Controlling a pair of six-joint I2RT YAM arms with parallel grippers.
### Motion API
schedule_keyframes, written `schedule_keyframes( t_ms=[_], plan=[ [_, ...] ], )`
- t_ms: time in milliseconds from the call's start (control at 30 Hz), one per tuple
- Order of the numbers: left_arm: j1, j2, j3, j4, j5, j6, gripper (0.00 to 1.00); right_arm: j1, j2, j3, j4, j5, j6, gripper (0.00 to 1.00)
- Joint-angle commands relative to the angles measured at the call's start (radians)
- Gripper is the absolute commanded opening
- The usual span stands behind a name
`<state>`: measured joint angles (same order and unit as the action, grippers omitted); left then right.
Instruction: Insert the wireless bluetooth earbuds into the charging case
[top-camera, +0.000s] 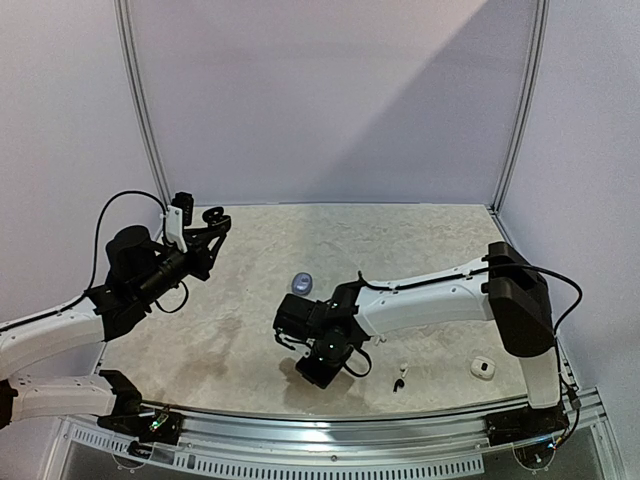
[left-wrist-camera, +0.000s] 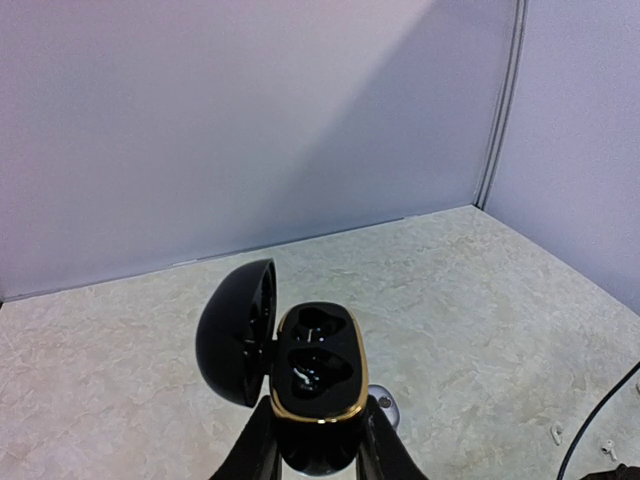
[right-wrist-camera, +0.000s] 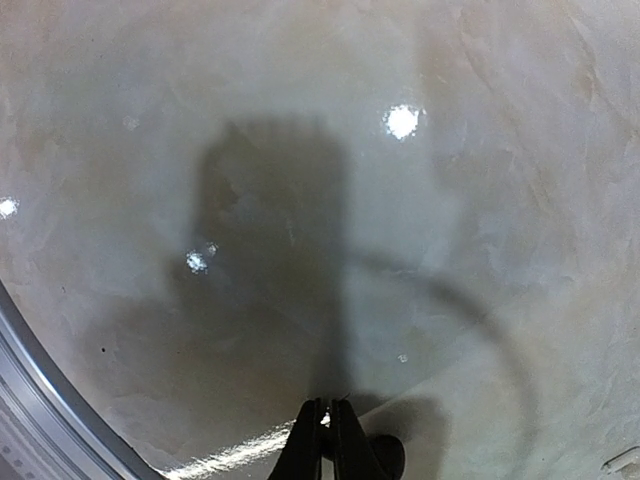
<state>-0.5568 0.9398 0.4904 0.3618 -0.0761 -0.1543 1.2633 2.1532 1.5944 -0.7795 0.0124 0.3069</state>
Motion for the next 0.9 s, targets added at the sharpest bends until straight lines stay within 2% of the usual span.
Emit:
schedule_keyframes(
  t_ms=[0, 233, 567, 667, 767, 867],
  plan=[
    [0.011, -0.012, -0.016, 0.022, 0.005, -0.001, 0.0, 0.009, -0.008, -0.058, -0.051, -0.041, 0.035, 0.06],
    [0.011, -0.001, -0.019, 0.03, 0.009, -0.007, 0.0, 0.01, -0.098, -0.167, -0.047, -0.044, 0.059, 0.06],
    [0.011, 0.002, -0.013, 0.029, 0.006, 0.001, 0.0, 0.01, -0.142, -0.095, -0.023, -0.093, -0.003, 0.12],
    [0.011, 0.004, -0.015, 0.03, 0.008, -0.004, 0.0, 0.004, -0.192, -0.073, 0.003, -0.083, -0.015, 0.2],
    [0.011, 0.004, -0.016, 0.033, 0.012, -0.005, 0.0, -0.027, -0.219, -0.034, -0.016, -0.076, 0.019, 0.43],
    [0.011, 0.002, -0.016, 0.033, 0.013, 0.0, 0.0, -0.045, -0.178, 0.045, -0.133, -0.025, 0.068, 0.53]
  ],
)
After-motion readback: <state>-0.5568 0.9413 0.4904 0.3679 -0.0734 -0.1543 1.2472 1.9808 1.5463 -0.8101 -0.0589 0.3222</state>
